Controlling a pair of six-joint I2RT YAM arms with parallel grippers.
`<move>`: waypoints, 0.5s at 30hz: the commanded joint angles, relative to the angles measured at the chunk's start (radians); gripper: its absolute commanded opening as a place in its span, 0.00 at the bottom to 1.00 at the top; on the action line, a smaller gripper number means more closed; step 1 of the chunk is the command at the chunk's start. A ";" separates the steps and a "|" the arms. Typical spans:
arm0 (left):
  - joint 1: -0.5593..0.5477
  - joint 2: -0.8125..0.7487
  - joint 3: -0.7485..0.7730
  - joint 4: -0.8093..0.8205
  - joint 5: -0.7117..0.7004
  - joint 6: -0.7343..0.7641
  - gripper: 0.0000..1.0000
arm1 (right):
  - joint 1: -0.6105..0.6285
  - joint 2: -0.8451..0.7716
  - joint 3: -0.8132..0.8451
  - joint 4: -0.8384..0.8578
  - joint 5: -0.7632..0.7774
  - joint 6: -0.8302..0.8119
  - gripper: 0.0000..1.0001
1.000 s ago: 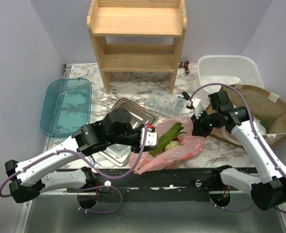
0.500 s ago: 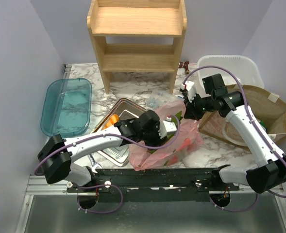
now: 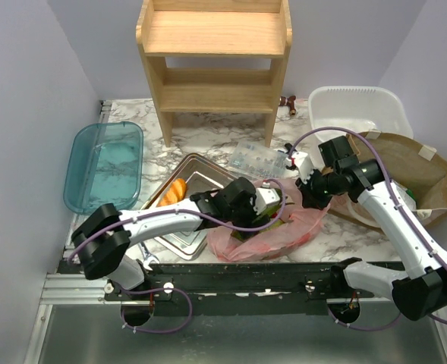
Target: Untie the knot of the grocery bags and take out the mixed food
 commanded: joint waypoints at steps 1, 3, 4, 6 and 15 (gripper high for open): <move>-0.027 0.113 0.044 0.044 -0.097 -0.071 0.79 | 0.005 -0.009 -0.020 -0.017 0.075 0.034 0.01; -0.027 0.147 0.060 0.048 -0.129 -0.075 0.84 | 0.005 -0.003 -0.012 -0.016 0.072 0.050 0.01; -0.027 0.164 0.071 0.044 -0.135 -0.077 0.84 | 0.005 -0.002 -0.011 -0.014 0.070 0.053 0.01; -0.027 0.203 0.093 0.033 -0.161 -0.076 0.80 | 0.005 -0.003 -0.014 -0.001 0.066 0.065 0.01; -0.025 -0.010 0.015 0.058 0.025 -0.014 0.08 | 0.005 -0.007 -0.037 0.063 0.076 0.092 0.01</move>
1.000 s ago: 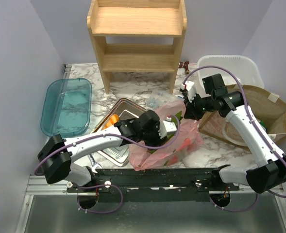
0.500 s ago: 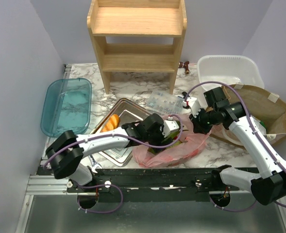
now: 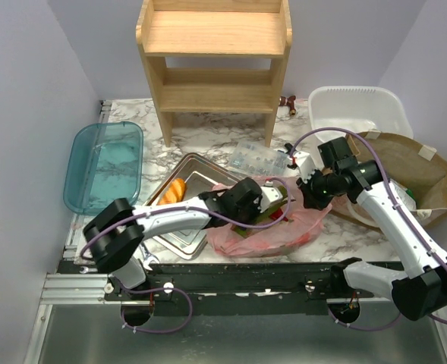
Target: Untie the knot of the grocery bags and take out the mixed food
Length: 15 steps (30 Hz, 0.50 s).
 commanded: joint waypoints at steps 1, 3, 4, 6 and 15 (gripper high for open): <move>0.000 -0.216 -0.073 0.036 0.150 0.027 0.04 | 0.005 0.003 -0.004 0.053 0.013 0.041 0.01; -0.010 -0.279 -0.094 0.037 0.164 0.061 0.00 | 0.005 0.024 0.018 0.062 0.008 0.061 0.01; -0.014 -0.307 -0.101 0.035 0.163 0.072 0.00 | 0.005 0.033 0.031 0.064 0.007 0.068 0.01; -0.014 -0.364 -0.121 0.036 0.166 0.096 0.00 | 0.005 0.041 0.046 0.074 0.010 0.079 0.01; -0.019 -0.656 -0.146 0.112 0.320 0.222 0.00 | 0.004 0.049 0.039 0.108 -0.017 0.101 0.01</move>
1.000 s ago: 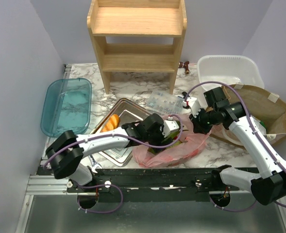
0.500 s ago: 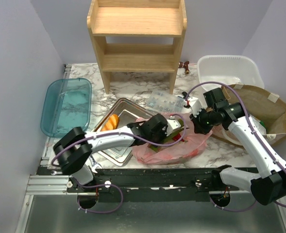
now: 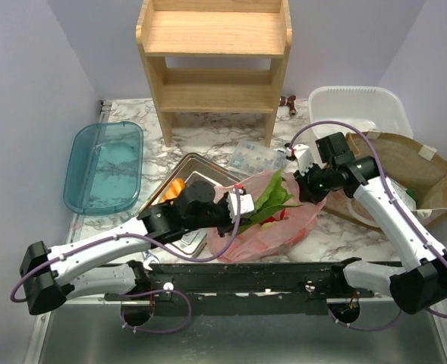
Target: Untie the knot of the grocery bags and take out the mixed food
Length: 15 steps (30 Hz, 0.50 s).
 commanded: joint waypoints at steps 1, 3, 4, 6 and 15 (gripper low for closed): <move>-0.010 -0.102 0.086 0.089 0.110 0.083 0.00 | 0.005 0.004 0.017 0.041 -0.025 0.014 0.01; -0.007 -0.096 0.164 0.111 0.079 0.075 0.00 | 0.005 0.000 0.012 0.050 -0.040 0.003 0.01; 0.001 -0.078 0.203 0.115 0.072 0.070 0.00 | 0.004 0.002 0.010 0.052 -0.051 0.000 0.01; 0.015 -0.045 0.294 0.133 0.072 0.055 0.00 | 0.005 0.011 0.016 0.060 -0.075 0.003 0.01; 0.413 -0.052 0.487 -0.106 0.057 -0.091 0.00 | 0.007 0.030 0.098 0.059 -0.193 -0.075 0.01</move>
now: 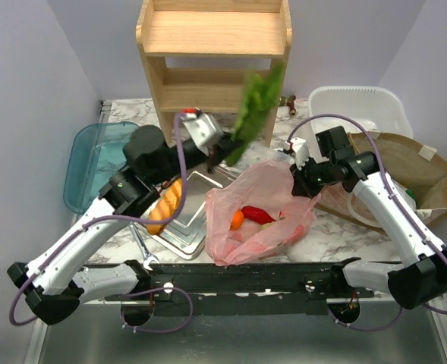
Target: Untie the knot of the grocery bags and take out the mixed food
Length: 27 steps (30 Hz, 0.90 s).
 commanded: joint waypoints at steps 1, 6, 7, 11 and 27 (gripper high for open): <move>0.288 -0.079 -0.001 -0.197 -0.011 -0.053 0.00 | 0.006 -0.008 0.067 0.014 -0.093 -0.082 0.01; 0.765 -0.138 -0.062 -0.441 0.062 -0.046 0.00 | 0.025 -0.013 0.053 0.051 -0.061 -0.140 0.01; 0.846 -0.137 -0.077 -0.459 0.060 -0.019 0.00 | 0.031 -0.007 0.053 0.060 -0.064 -0.136 0.01; 1.095 -0.066 -0.129 -0.514 0.066 0.105 0.00 | 0.048 -0.012 0.038 0.035 -0.065 -0.159 0.01; 1.253 0.371 -0.085 -0.586 -0.044 0.294 0.66 | 0.049 -0.127 -0.068 -0.072 -0.017 -0.234 0.01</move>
